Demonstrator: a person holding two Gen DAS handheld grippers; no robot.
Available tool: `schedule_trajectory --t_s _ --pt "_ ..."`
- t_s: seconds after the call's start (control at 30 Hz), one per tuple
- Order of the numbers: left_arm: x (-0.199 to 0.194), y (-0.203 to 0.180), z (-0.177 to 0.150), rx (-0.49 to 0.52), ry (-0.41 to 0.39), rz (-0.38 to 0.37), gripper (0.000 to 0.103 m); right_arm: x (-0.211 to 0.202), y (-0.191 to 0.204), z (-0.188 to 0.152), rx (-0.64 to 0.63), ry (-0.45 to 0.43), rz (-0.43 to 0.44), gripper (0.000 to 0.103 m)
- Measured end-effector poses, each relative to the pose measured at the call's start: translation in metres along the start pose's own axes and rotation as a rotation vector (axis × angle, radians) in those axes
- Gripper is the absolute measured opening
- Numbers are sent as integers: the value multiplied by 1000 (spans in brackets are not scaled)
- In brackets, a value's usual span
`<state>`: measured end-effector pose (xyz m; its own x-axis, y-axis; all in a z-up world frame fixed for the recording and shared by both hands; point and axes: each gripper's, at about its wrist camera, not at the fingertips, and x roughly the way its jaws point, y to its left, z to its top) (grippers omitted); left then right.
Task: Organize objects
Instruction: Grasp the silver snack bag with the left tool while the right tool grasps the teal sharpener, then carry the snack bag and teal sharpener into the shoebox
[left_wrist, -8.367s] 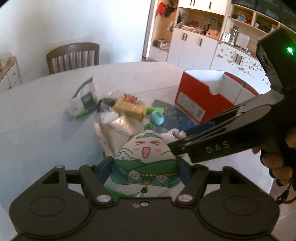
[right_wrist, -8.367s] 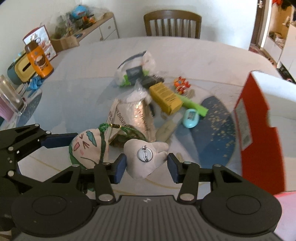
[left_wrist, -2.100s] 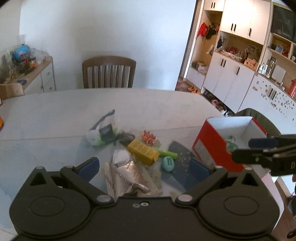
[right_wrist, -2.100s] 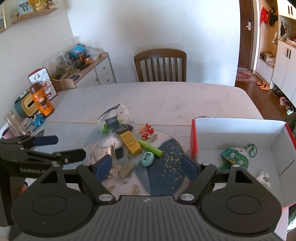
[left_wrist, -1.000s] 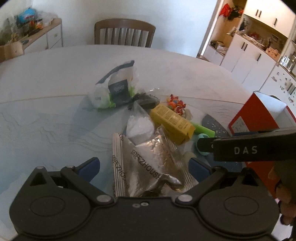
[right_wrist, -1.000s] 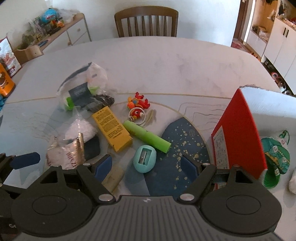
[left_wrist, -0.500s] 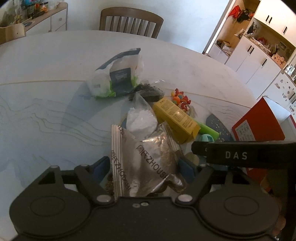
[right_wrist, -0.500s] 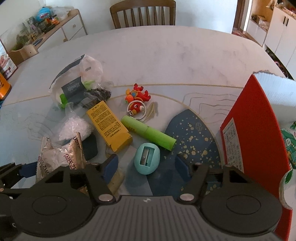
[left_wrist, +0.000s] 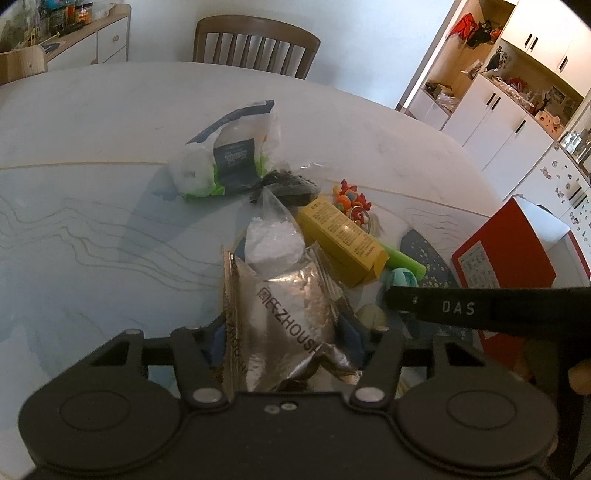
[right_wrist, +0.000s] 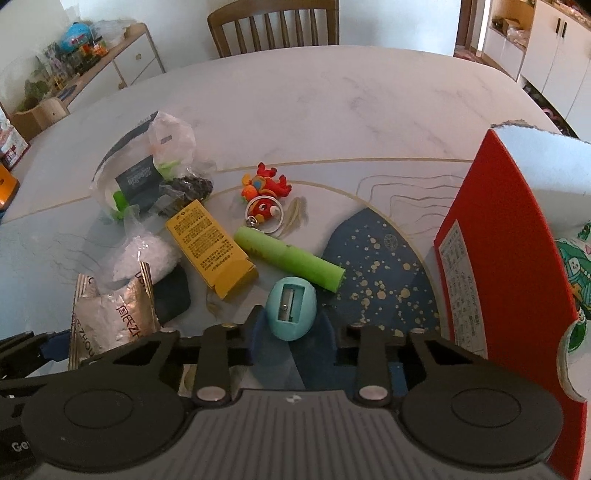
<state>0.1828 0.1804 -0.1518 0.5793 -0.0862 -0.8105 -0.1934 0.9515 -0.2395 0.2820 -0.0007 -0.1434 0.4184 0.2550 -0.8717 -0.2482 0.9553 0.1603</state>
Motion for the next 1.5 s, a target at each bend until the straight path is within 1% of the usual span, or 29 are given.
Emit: schedule_trajectory --t_s 0.23,0.33,0.6,0.83,1.03,1.17,1.33,1.5 --pt "-7 -2 -1 8 13 -6 55 -12 -4 -4 3 -21 -3 28" --pt "-14 -3 -1 7 16 -18 54 -23 -6 -6 8 -30 12 28" --pt "-41 -13 3 40 0 -49 54 -68 -13 -13 15 -84 58 28" --pt "-68 -31 12 73 -12 -87 54 -111 -19 -22 22 -129 87 28" --pt "-90 -56 19 117 -28 -121 54 -145 -30 -30 22 -172 102 28" --pt "-101 -76 22 145 -39 -148 54 -165 -43 -34 29 -209 94 28" --pt "-110 -105 24 193 -52 -176 54 -185 -64 -41 46 -250 93 28" --pt "-111 -135 21 241 -61 -195 54 -196 -88 -46 62 -273 93 28"
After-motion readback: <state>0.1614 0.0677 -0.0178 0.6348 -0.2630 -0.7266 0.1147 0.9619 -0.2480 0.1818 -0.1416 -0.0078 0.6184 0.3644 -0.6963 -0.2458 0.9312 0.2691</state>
